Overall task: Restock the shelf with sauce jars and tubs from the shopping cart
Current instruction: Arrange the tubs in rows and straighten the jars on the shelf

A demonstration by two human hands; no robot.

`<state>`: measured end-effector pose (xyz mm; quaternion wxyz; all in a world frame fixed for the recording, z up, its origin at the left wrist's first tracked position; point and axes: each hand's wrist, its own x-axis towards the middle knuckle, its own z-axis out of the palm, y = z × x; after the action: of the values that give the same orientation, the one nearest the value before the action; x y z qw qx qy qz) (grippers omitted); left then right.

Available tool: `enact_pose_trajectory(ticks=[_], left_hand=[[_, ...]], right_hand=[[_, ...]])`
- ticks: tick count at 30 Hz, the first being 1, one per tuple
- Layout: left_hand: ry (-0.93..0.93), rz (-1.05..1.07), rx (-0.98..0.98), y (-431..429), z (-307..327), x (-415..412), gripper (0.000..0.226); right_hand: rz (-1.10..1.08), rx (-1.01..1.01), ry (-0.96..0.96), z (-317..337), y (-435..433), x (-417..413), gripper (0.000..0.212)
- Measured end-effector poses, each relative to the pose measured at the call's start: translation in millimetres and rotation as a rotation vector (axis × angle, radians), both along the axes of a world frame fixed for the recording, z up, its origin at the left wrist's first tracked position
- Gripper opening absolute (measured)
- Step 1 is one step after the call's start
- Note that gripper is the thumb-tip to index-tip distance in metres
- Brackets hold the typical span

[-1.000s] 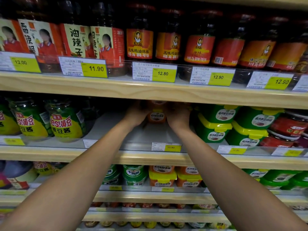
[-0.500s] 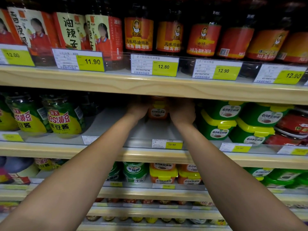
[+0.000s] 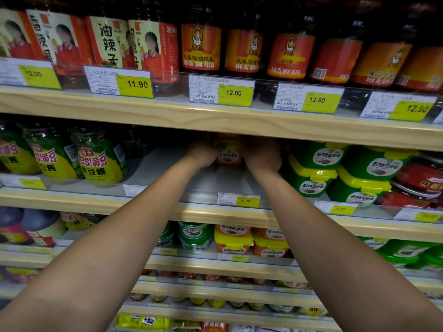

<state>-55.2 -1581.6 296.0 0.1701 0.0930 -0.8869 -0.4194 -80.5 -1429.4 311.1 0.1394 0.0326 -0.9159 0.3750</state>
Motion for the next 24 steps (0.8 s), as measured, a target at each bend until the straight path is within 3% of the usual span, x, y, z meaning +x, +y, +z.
enact_pose_trajectory(ticks=[6, 11, 16, 19, 24], left_hand=[[-0.047, -0.032, -0.017, 10.1, 1.9, 21.1, 0.055], [-0.064, -0.070, -0.121, 17.8, 10.3, 44.6, 0.035], [-0.029, -0.079, -0.285, 12.1, 8.0, 79.5, 0.062], [0.010, -0.033, -0.458, 4.6, 2.0, 110.1, 0.076], [0.069, -0.048, -0.680, 6.0, -15.3, 174.7, 0.077]], right_hand=[[0.205, 0.090, -0.001, 0.0, 4.0, 6.0, 0.048], [0.342, 0.161, -0.015, 3.1, 13.9, 23.6, 0.071], [0.274, 0.335, 0.054, -10.8, 31.1, 40.7, 0.072], [0.183, 0.451, 0.191, -10.9, 44.6, 72.5, 0.067], [0.160, 0.554, 0.352, -15.4, 65.7, 119.8, 0.066]])
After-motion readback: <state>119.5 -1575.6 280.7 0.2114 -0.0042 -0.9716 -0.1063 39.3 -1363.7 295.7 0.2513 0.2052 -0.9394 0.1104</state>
